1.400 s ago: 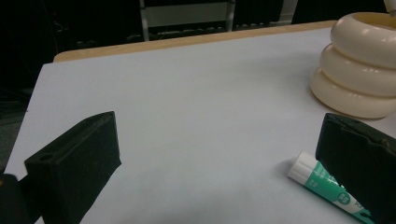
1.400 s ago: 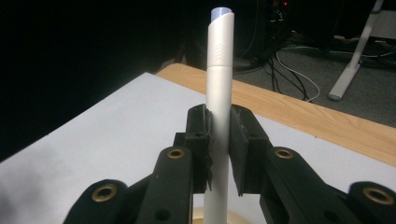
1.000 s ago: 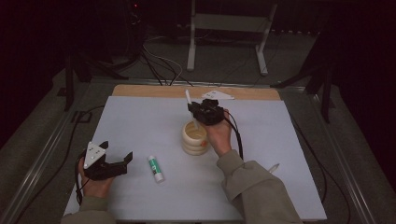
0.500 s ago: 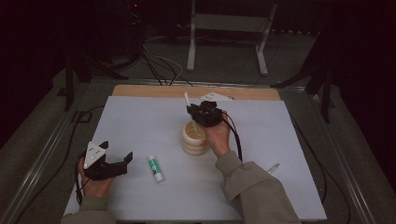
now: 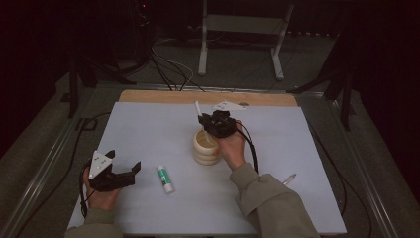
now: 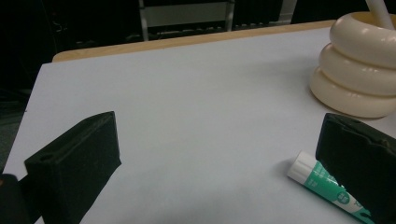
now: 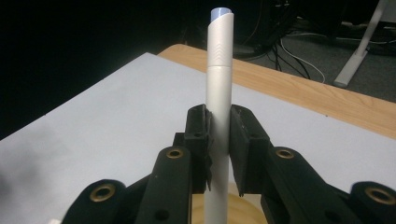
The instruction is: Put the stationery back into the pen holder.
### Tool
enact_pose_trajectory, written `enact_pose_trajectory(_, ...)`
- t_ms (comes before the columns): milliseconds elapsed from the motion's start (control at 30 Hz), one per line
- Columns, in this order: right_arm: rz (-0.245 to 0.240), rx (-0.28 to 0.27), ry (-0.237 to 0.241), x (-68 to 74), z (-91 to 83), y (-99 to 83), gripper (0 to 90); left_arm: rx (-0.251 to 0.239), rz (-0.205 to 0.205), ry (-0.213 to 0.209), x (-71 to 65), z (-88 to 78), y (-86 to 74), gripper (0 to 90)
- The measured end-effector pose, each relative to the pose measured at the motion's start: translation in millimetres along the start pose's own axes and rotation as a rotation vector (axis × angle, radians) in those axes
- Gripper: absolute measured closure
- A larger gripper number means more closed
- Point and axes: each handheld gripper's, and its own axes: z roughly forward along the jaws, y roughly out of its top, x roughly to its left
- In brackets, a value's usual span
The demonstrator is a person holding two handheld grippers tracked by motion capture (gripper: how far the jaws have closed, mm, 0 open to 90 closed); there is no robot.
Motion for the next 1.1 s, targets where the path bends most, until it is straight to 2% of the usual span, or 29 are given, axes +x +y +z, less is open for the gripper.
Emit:
enact_pose_trajectory(533,-0.008,0.022,0.001,-3.1,-3.2,-10.1,77.1,0.001,-0.001,0.003,0.4,-0.4,0.0,0.4)
enact_pose_trajectory(600,0.0,0.013,0.011,-3.7,-4.2,-10.4,65.7,0.0,-0.001,0.003,0.3,-0.5,0.0,0.4)
enact_pose_trajectory(700,0.046,0.013,0.045,-6.5,-4.7,-8.1,44.0,0.001,-0.001,0.003,0.1,-0.2,-0.1,0.4)
enact_pose_trajectory(867,0.077,0.02,0.004,-6.7,-5.6,-6.0,17.7,0.002,-0.001,0.003,0.0,0.0,-0.1,0.4)
enact_pose_trajectory(1000,0.089,0.049,-0.015,-7.2,-5.3,-5.0,8.2,0.004,0.002,0.002,-0.1,0.1,-0.1,0.4)
enact_pose_trajectory(1100,0.089,0.063,-0.008,-7.4,-5.8,-4.0,4.2,0.004,0.001,0.001,-0.2,0.2,-0.2,0.4)
